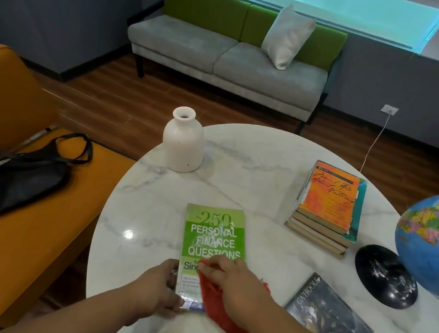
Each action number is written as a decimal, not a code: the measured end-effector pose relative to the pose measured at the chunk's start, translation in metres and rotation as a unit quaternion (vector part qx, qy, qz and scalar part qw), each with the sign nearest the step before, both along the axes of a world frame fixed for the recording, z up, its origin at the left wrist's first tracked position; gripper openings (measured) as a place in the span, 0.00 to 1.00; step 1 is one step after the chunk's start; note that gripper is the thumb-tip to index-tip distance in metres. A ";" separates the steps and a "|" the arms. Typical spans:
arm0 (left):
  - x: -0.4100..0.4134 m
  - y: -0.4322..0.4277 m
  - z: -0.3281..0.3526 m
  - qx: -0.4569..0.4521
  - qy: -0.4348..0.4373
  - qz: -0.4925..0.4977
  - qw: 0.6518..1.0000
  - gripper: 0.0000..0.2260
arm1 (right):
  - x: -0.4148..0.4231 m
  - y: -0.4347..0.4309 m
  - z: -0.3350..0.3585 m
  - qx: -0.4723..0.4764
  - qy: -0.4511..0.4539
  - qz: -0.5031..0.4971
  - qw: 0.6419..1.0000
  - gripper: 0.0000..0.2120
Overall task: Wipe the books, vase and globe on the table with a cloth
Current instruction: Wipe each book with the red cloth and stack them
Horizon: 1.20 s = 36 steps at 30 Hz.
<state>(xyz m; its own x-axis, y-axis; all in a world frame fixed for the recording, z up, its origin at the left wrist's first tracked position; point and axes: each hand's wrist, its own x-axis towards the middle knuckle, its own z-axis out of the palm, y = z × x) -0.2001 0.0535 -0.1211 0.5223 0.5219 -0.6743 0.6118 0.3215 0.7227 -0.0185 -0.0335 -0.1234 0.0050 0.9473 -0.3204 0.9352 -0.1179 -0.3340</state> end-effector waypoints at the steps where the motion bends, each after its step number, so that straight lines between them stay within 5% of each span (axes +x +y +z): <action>1: 0.001 0.000 0.001 -0.001 0.000 -0.001 1.000 0.28 | 0.005 0.002 0.000 -0.001 -0.011 -0.022 1.000 0.28; 3: 0.003 0.000 0.002 -0.001 0.004 -0.007 1.000 0.28 | 0.008 0.006 0.001 -0.001 -0.041 -0.073 0.997 0.30; 8: 0.001 -0.001 0.002 -0.002 0.005 -0.001 1.000 0.28 | 0.000 0.004 0.002 -0.008 -0.005 0.020 1.000 0.29; 13: 0.002 -0.001 0.003 0.011 0.009 -0.018 1.000 0.29 | 0.009 0.006 0.004 -0.017 -0.058 -0.088 0.994 0.35; 17: 0.000 0.001 0.000 0.004 0.006 -0.009 1.000 0.29 | 0.007 -0.005 0.008 0.003 -0.006 0.016 1.000 0.28; 21: 0.001 0.001 0.000 -0.003 0.006 -0.012 1.000 0.30 | 0.022 -0.004 0.007 0.015 -0.038 -0.106 0.994 0.30; 25: 0.001 0.001 0.000 -0.003 0.010 -0.010 1.000 0.29 | 0.017 -0.004 0.008 -0.008 -0.003 -0.023 1.000 0.27; 31: 0.002 0.000 0.000 -0.015 0.001 -0.008 1.000 0.29 | 0.027 0.007 0.006 -0.018 -0.067 -0.098 0.993 0.36; 34: 0.001 0.001 0.001 -0.011 0.004 -0.012 1.000 0.29 | 0.023 0.007 0.005 -0.024 -0.027 -0.029 0.999 0.32; 36: 0.001 0.001 0.001 -0.010 0.004 -0.013 1.000 0.29 | 0.033 0.010 0.002 -0.032 -0.024 -0.073 0.997 0.31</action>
<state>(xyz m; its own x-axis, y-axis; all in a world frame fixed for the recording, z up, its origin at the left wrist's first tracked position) -0.1992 0.0547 -0.1201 0.5304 0.4941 -0.6889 0.6259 0.3198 0.7113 0.0141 -0.0236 -0.1210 0.1577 0.9130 -0.3762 0.9212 -0.2733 -0.2770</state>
